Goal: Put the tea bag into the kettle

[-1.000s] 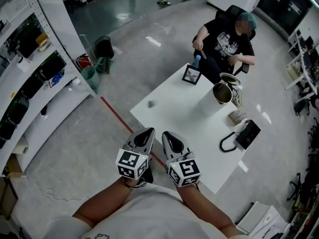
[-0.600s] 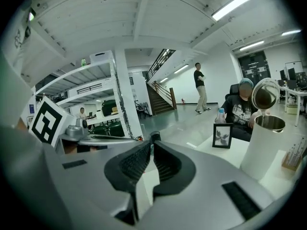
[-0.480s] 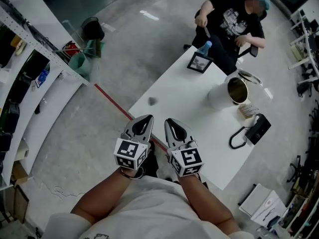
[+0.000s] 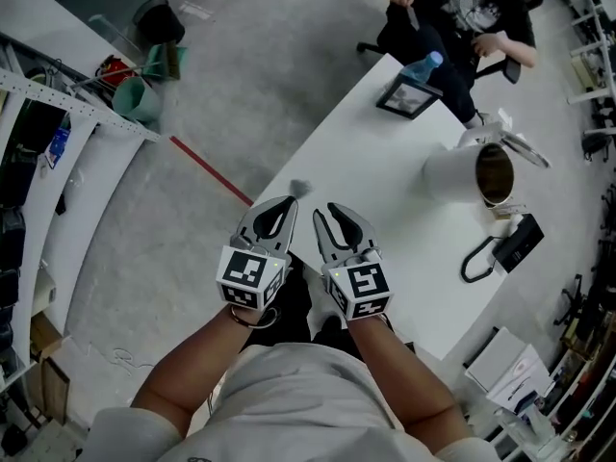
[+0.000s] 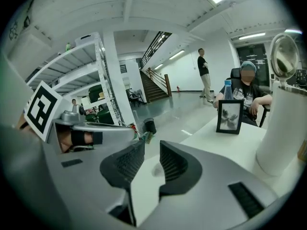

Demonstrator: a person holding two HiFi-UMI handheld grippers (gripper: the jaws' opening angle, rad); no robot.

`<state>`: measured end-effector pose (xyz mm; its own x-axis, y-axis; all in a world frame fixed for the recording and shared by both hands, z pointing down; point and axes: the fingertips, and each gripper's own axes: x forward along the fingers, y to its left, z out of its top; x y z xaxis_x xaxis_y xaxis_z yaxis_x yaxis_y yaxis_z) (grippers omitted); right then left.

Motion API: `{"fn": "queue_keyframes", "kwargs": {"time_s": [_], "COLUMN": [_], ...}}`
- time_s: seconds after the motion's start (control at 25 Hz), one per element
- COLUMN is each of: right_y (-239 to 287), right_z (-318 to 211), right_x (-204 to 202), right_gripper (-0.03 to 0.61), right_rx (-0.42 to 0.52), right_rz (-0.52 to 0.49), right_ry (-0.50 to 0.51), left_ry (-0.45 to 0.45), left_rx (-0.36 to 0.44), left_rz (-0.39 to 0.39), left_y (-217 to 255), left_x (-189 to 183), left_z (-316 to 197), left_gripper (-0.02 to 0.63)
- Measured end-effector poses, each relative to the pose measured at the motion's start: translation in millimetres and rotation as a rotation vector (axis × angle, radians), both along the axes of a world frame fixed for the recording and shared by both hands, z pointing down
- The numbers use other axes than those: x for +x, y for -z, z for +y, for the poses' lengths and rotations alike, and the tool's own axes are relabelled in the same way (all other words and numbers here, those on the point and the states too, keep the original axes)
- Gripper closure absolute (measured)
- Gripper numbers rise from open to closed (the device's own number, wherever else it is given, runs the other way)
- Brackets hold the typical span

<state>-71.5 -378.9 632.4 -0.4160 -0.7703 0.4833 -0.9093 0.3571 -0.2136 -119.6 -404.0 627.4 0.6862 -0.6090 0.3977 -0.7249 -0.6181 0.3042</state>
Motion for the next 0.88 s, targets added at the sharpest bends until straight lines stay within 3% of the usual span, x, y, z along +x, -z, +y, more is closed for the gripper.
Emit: {"fn": "queue_keyframes", "kwargs": {"time_s": [0.32,0.88], "right_y": [-40.3,-96.4], "right_z": [-19.1,-42.5], "right_x": [-6.7,-16.9], "right_gripper": [0.476,0.462], "right_rx": [-0.047,-0.072], "right_rz": [0.019,0.076], "right_ry": [0.031,0.131], "left_ry": [0.006,0.094], "left_rx": [-0.031,-0.091], "left_rz": [-0.016,-0.043], "left_y": [-36.5,-95.3], "left_x": [-5.6,-11.6], "left_z": [-24.3,-30.7], "left_gripper": [0.606,0.605]}}
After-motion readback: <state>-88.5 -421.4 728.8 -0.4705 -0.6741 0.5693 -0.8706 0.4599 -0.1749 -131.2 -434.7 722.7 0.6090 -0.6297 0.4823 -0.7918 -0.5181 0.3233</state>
